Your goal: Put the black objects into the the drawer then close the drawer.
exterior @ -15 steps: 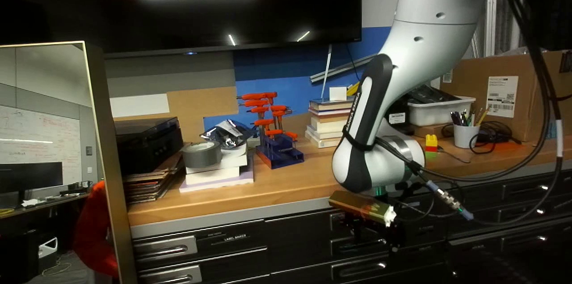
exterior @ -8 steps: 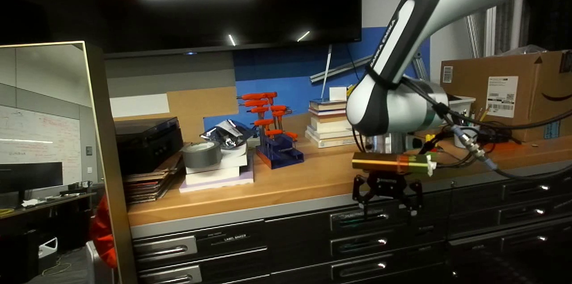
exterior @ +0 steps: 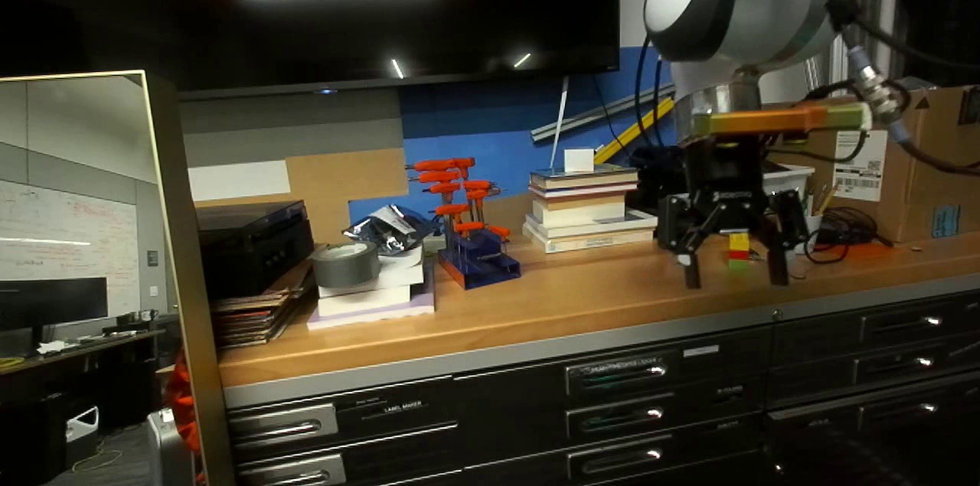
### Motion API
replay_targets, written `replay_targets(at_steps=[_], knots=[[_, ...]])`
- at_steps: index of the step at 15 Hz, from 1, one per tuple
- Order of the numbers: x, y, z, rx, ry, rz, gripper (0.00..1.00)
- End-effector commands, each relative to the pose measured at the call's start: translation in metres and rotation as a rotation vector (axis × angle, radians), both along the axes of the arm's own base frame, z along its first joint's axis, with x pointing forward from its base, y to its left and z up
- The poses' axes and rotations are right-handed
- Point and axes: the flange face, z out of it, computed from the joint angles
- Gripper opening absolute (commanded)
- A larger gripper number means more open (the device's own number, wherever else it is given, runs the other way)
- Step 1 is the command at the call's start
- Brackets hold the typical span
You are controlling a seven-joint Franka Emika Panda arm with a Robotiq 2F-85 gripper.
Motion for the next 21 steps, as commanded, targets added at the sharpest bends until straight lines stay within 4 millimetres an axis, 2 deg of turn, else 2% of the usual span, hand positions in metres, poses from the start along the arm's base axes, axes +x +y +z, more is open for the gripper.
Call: replay_targets(at_steps=[1,5,11,15,21], knots=[[-0.05,-0.016,0.06,-0.016,-0.028,0.138,1.0],[-0.084,-0.026,0.109,-0.05,-0.154,0.289,1.0],[-0.111,-0.022,0.155,-0.044,-0.371,0.451,1.0],[-0.12,-0.021,0.168,-0.037,-0.437,0.5,1.0],[-0.124,-0.022,0.167,-0.035,-0.443,0.504,1.0]])
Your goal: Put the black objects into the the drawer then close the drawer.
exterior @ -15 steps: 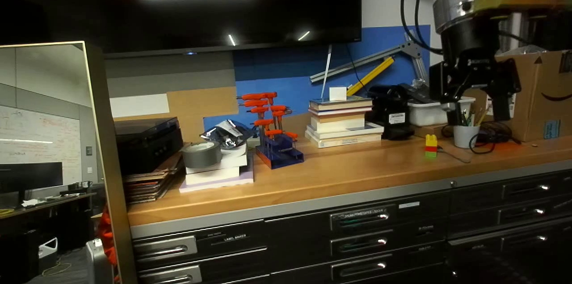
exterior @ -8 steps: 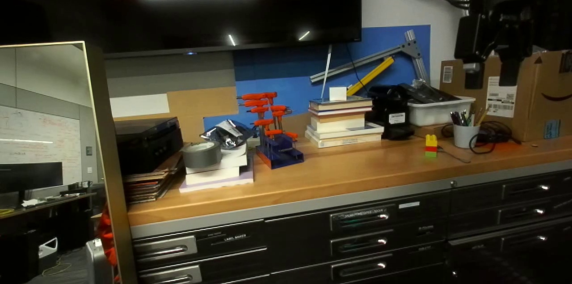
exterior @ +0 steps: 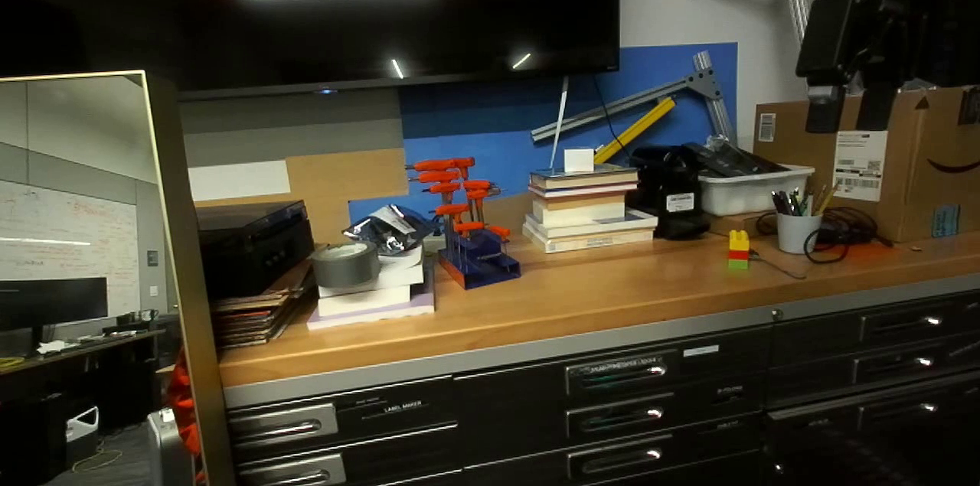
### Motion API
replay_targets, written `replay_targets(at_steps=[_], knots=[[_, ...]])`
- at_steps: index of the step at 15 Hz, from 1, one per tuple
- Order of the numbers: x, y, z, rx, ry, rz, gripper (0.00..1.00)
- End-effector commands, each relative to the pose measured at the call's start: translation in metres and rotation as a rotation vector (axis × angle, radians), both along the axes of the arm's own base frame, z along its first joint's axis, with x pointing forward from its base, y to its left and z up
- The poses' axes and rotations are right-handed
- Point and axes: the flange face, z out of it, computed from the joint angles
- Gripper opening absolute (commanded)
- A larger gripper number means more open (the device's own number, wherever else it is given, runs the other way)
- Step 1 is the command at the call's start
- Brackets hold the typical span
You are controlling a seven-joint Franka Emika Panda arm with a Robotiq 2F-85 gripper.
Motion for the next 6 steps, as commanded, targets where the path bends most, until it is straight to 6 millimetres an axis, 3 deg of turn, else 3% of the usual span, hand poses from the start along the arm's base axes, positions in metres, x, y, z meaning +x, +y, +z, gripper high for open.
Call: replay_targets(at_steps=[1,6], knots=[[-0.0002,0.0,-0.0006,0.001,0.003,0.0,1.0],[-0.0003,0.0,-0.0024,0.002,0.006,0.0,1.0]])
